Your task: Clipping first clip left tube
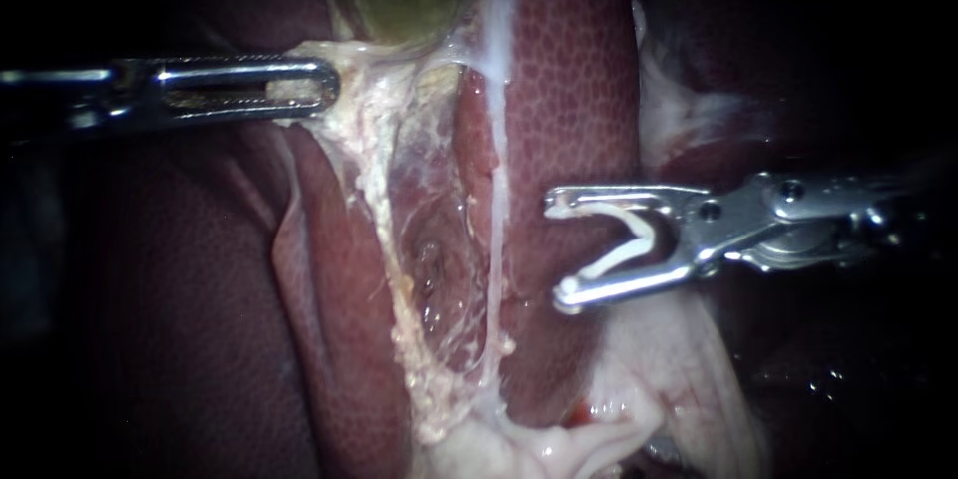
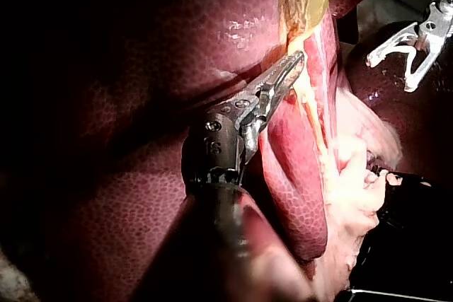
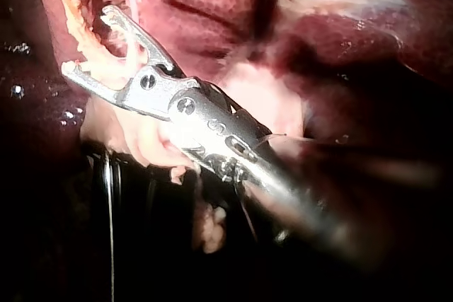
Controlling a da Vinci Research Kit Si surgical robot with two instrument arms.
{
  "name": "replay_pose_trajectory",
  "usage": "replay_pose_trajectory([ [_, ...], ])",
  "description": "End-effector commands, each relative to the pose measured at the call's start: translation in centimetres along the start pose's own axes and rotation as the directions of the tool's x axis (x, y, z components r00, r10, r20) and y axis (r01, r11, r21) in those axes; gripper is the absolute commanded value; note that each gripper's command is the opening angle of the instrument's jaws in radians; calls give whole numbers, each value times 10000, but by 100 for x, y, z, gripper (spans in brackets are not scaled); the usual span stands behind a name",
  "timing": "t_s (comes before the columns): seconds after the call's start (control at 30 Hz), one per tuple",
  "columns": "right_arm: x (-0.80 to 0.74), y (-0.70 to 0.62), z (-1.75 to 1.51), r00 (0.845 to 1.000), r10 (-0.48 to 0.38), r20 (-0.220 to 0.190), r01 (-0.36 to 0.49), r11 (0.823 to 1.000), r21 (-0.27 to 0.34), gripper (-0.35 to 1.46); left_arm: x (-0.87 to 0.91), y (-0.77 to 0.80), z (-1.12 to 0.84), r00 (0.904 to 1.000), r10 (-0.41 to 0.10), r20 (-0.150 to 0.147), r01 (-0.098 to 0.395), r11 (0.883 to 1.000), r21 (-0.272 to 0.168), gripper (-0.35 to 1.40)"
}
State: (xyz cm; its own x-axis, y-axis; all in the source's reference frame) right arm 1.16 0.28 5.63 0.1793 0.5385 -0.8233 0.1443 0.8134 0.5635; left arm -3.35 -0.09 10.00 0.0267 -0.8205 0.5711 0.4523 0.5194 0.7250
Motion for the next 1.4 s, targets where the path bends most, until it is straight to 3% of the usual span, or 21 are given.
replay_pose_trajectory([
  [0.03, -4, 1, 6, 10000, -33, -37, 34, 10000, 55, 60, 0, 0, 0, 10000, 0, -1, 0, 10000, -5, -35],
  [0.5, -60, 16, 94, 9991, 108, -415, -92, 9992, 377, 60, 0, -1, 0, 10000, 1, 1, -1, 10000, -11, -35],
  [1.4, -87, 31, 130, 9988, 307, -369, -291, 9987, 425, 60, 0, -4, -1, 10000, -1, 5, 1, 10000, -28, -35],
])
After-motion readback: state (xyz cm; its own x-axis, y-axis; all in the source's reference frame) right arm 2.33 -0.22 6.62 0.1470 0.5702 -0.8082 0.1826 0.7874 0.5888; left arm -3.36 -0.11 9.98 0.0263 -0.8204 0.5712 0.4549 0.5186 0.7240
